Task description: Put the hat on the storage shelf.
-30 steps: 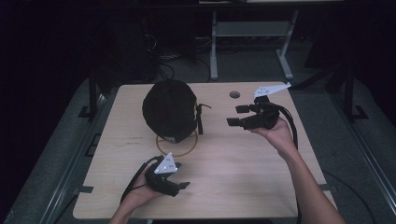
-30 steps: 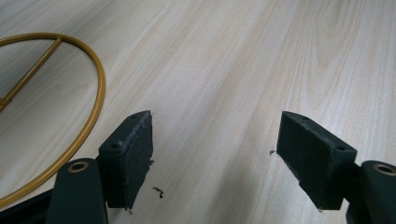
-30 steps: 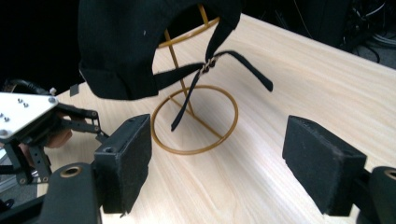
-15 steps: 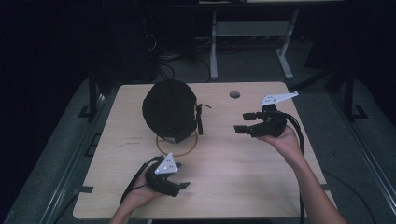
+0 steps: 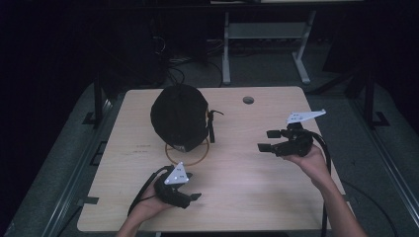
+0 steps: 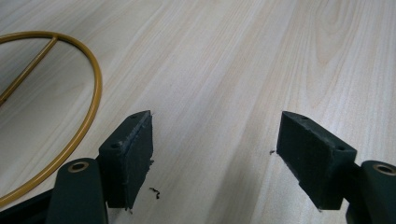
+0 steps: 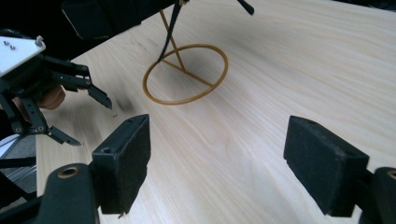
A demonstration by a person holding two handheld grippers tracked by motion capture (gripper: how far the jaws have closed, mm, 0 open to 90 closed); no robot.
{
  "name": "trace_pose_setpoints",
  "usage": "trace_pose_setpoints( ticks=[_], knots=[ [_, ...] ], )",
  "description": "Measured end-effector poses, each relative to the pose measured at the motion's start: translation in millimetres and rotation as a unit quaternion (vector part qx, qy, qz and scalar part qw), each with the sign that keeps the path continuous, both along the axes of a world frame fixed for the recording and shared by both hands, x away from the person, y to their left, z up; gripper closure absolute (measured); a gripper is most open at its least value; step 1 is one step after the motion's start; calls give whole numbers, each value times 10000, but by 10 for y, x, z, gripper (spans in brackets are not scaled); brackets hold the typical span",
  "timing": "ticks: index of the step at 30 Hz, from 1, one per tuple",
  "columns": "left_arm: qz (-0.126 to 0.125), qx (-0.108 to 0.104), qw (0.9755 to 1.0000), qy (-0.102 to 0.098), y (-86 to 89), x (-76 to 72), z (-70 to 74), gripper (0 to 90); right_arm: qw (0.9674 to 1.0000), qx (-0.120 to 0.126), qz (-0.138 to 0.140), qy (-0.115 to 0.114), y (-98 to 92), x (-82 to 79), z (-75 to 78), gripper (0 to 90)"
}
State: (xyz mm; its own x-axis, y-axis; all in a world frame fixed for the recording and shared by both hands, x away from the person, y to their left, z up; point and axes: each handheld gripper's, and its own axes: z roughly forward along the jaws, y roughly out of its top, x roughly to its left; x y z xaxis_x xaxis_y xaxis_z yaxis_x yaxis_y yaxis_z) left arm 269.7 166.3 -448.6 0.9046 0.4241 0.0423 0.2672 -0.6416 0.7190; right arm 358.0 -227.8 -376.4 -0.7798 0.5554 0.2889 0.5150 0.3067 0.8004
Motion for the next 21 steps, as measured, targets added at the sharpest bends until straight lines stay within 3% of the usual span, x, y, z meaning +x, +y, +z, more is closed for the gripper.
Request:
trace_pose_setpoints(
  ticks=[21],
  knots=[
    [-20, -22, 10000, -6, 6, 1, 4, 269, 9998, -47, -99, 168, -245, -266, -258, 224]
  ],
)
